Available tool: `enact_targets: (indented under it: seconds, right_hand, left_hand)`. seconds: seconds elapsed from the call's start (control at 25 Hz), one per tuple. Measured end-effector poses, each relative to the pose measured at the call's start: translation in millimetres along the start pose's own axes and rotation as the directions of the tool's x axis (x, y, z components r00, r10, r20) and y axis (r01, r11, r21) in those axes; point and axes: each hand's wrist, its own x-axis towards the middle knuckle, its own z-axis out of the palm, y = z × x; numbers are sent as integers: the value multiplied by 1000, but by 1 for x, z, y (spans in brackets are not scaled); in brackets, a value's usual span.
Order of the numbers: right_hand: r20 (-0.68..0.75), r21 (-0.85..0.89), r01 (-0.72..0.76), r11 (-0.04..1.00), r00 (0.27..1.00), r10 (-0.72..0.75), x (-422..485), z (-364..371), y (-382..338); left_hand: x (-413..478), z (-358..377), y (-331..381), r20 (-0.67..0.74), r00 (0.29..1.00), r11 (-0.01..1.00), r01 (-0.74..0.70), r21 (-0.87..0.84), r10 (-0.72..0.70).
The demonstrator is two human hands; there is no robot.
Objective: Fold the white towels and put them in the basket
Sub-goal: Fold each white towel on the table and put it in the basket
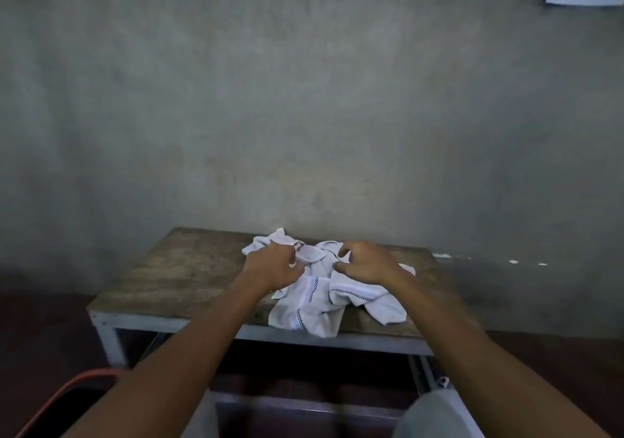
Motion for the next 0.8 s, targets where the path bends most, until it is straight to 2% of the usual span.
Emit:
enact_targets:
  seconds: [0.24,0.36,0.44,0.52,0.64,0.72,0.8]
  right_hand:
    - [23,71,-57,996,998,55,5,49,36]
    - [27,84,-55,995,998,53,36,85,51]
    - [41,101,-38,994,999,34,62,105,52]
    - [16,129,28,991,999,-30,89,121,47]
    - [-82,145,148,978,987,-137,124,149,37]
    - [-145,62,252,966,960,-241,139,169,30]
    - [-158,-105,365,925,912,-378,153,185,28]
  left_hand:
    - [14,49,-29,94,994,997,67,-33,-64]
    - [41,89,-55,140,978,985,165,-56,-156]
    - [58,112,-66,109,969,970,230,-74,-221]
    - [71,131,-71,-1,972,972,235,-20,-235]
    - [83,164,-78,-130,975,983,182,13,-179]
    - [89,186,-86,-152,980,992,125,-10,-125]
    - [96,198,-92,-149,984,995,95,-5,-95]
